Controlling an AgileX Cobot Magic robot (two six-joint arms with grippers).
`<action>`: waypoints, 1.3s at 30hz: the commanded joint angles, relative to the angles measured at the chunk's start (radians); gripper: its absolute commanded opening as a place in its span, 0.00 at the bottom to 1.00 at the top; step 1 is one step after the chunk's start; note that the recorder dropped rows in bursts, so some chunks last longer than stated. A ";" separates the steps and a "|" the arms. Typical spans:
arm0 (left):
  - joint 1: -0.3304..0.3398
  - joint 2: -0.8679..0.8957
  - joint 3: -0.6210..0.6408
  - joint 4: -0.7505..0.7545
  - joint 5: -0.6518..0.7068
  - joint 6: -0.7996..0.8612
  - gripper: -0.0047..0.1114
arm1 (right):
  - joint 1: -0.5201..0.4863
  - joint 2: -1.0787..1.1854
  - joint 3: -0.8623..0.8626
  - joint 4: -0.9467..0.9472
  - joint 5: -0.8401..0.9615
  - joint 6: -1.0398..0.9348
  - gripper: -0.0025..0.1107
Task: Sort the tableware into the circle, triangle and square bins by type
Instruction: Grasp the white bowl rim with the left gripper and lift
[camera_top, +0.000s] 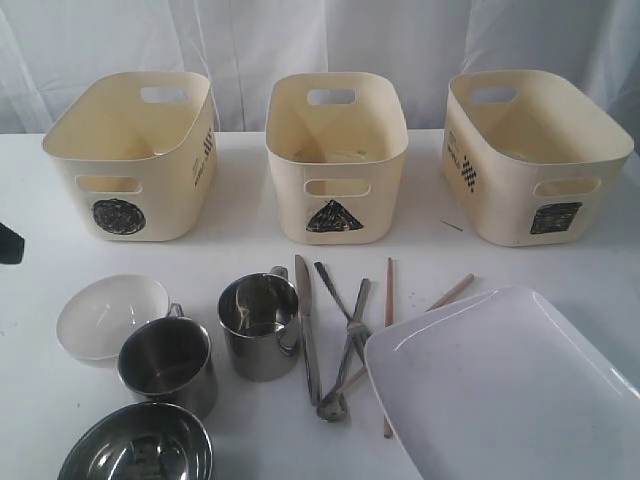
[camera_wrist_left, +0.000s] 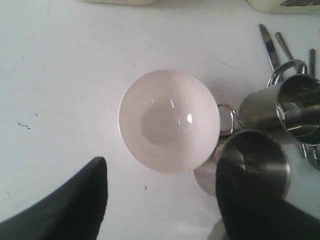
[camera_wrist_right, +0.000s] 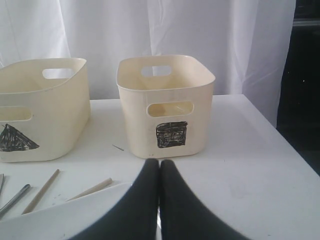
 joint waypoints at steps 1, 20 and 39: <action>-0.006 0.148 -0.002 -0.045 -0.057 0.092 0.61 | 0.002 -0.007 0.007 -0.003 -0.007 -0.007 0.02; -0.145 0.456 -0.004 0.079 -0.296 0.123 0.61 | 0.002 -0.007 0.007 -0.003 -0.007 -0.007 0.02; -0.145 0.595 -0.004 0.026 -0.370 0.123 0.58 | 0.002 -0.007 0.007 -0.003 -0.007 -0.007 0.02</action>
